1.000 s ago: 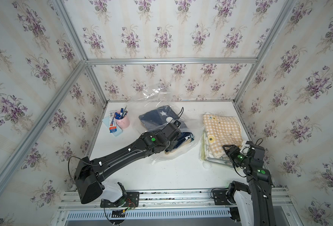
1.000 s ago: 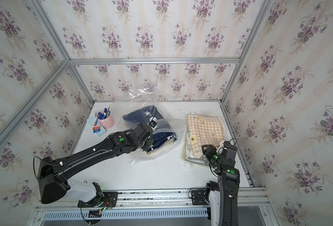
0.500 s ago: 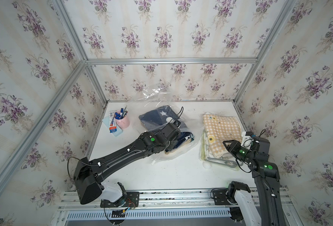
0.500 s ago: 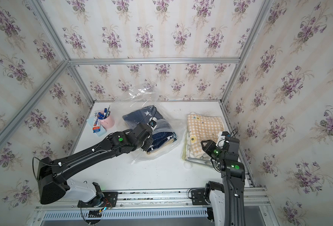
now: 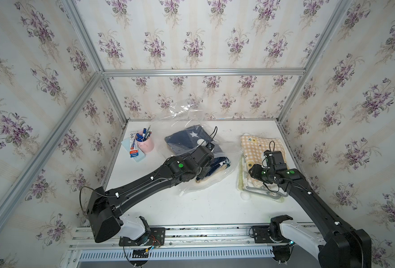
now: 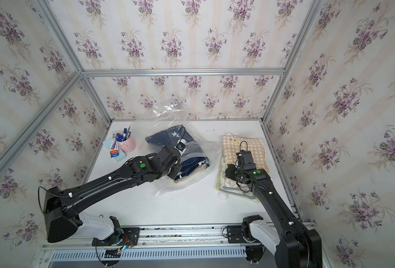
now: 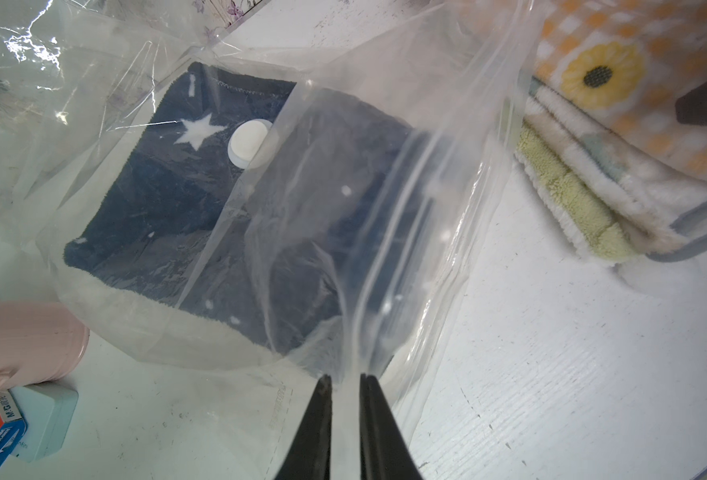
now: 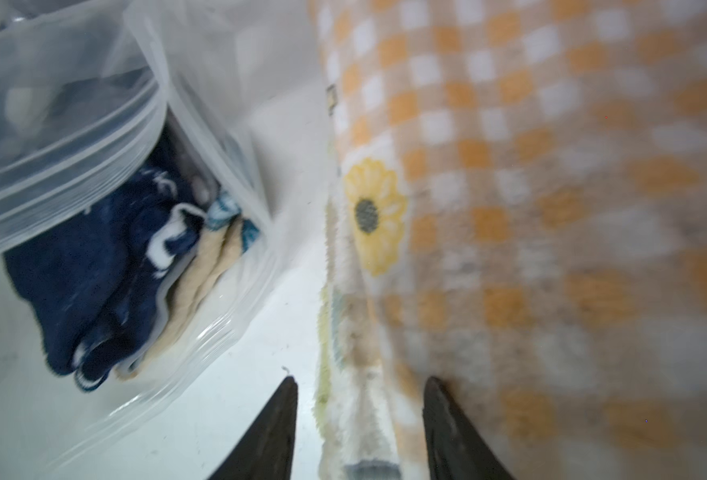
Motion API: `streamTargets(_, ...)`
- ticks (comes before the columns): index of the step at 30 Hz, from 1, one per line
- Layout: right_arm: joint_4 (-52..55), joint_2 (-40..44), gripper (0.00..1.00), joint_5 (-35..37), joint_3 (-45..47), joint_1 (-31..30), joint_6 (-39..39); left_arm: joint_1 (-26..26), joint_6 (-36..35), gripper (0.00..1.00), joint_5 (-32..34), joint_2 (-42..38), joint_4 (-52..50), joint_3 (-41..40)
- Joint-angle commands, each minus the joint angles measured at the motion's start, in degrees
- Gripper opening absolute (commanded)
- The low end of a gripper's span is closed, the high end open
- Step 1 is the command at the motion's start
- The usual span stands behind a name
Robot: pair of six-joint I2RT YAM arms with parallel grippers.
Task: Take the blanket out of the vacuum bag
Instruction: Adjust the blanket at the center of the board.
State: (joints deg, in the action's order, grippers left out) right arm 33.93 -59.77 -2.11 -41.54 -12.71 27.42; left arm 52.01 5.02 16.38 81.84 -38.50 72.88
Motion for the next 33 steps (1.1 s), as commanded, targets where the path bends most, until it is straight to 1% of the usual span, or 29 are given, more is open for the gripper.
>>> streamTargets(1, -3.72, -1.69, 0.52, 11.16, -0.30, -2.05, 2.44, -0.07, 0.36, 0.17, -1.25, -0.05, 0.80, 0.06)
streamTargets(4, -3.47, -6.94, 0.52, 14.84, -0.07, -3.13, 2.45, -0.07, 0.41, 0.17, -1.37, 0.18, 0.60, 0.40)
streamTargets(6, -4.37, -9.13, 0.52, 15.20, 0.91, -4.04, 2.52, -0.13, 0.26, 0.17, -1.39, -0.08, 0.78, 0.23)
streamTargets(12, -6.84, -6.86, 0.55, 18.53, 3.70, -4.34, 3.32, -0.15, 0.08, 0.18, -0.90, -0.37, 1.31, -0.32)
streamTargets(14, -7.57, -7.17, 0.55, 17.89, 3.92, -4.34, 3.08, -0.15, 0.08, 0.18, -1.64, -0.04, 1.18, -0.11)
streamTargets(16, -7.92, -8.43, 0.51, 17.45, 4.14, -4.34, 3.06, -0.15, 0.08, 0.19, -2.24, 0.13, 1.20, 0.05)
streamTargets(18, -8.66, -9.54, 0.46, 16.34, 4.56, -4.34, 2.75, -0.15, -0.18, 0.22, -2.53, 0.05, 1.00, -0.11)
streamTargets(19, -9.31, -9.81, 0.42, 15.86, 5.01, -4.34, 2.63, -0.15, -0.35, 0.25, -2.63, -0.04, 0.97, -0.14)
streamTargets(21, -9.83, -9.80, 0.40, 15.30, 5.62, -4.34, 2.81, -0.16, -0.63, 0.36, -3.14, -0.04, 1.00, -0.35)
streamTargets(23, -10.28, -8.96, 0.45, 13.90, 6.01, -4.34, 2.60, -0.07, -0.86, 0.52, -3.70, 0.16, 0.71, -0.28)
streamTargets(24, -10.36, -8.35, 0.49, 13.38, 6.25, -4.36, 2.65, -0.07, -0.78, 0.56, -3.76, 0.32, 0.52, -0.14)
streamTargets(26, -11.02, -6.67, 0.53, 11.44, 6.96, -4.36, 2.77, -0.07, -0.79, 0.68, -3.83, 0.60, 0.21, 0.00)
streamTargets(28, -11.67, -5.14, 0.54, 9.21, 7.56, -4.41, 3.08, -0.11, -0.49, 0.77, -3.20, 0.69, -0.12, 0.06)
streamTargets(30, -12.05, -4.27, 0.54, 8.09, 7.94, -4.45, 3.23, -0.11, 0.17, 0.83, -2.39, 0.42, -0.78, 0.20)
streamTargets(31, -11.97, -4.26, 0.54, 8.63, 8.05, -4.43, 3.23, -0.07, 0.79, 0.85, -2.42, 0.25, -1.72, 0.52)
streamTargets(33, -11.39, -5.08, 0.53, 10.57, 8.30, -4.43, 3.17, 0.26, 1.77, 0.88, -1.67, 0.02, -3.82, 1.55)
